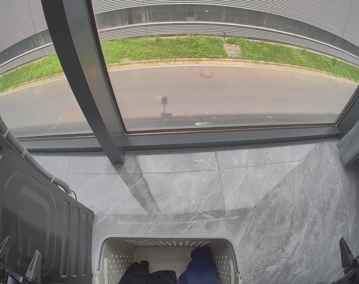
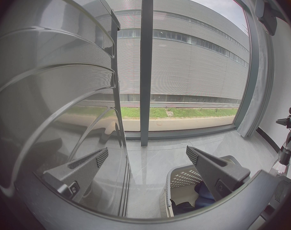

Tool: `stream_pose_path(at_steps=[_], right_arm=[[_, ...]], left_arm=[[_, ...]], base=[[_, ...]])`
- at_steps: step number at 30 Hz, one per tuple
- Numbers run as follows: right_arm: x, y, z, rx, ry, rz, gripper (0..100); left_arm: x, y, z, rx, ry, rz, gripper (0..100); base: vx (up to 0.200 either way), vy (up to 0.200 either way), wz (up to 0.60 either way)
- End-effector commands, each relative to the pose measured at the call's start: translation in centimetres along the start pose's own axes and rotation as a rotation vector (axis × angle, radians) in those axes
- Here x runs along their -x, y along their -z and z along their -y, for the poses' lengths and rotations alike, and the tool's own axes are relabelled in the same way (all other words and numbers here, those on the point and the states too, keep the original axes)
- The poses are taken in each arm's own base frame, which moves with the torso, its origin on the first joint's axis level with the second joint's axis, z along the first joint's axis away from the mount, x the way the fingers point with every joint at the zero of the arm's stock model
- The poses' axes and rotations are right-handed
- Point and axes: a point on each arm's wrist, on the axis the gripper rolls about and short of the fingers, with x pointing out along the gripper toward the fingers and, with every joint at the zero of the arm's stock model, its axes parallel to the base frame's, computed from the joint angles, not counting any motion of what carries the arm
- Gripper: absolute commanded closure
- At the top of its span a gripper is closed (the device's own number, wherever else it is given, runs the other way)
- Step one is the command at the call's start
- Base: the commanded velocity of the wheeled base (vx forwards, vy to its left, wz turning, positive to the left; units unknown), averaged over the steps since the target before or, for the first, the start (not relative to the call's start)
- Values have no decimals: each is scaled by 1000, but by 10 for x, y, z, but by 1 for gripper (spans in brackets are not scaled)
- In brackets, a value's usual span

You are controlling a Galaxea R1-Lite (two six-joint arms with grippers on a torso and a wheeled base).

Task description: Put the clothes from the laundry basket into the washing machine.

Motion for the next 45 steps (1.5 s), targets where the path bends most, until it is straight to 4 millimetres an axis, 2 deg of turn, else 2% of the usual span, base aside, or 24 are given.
stream_pose_path(at_steps=[1,20,45], right_arm=[[-1,5,0,0,-1,-10,0],[-1,5,0,0,-1,-10,0],[-1,5,0,0,-2,-12,0]], left_arm=[[0,4,0,-1,0,-3,0],[0,4,0,0,0,-3,0],[0,4,0,-4,0,-3,0]], base=[[0,0,0],[0,0,0],[-200,0,0]])
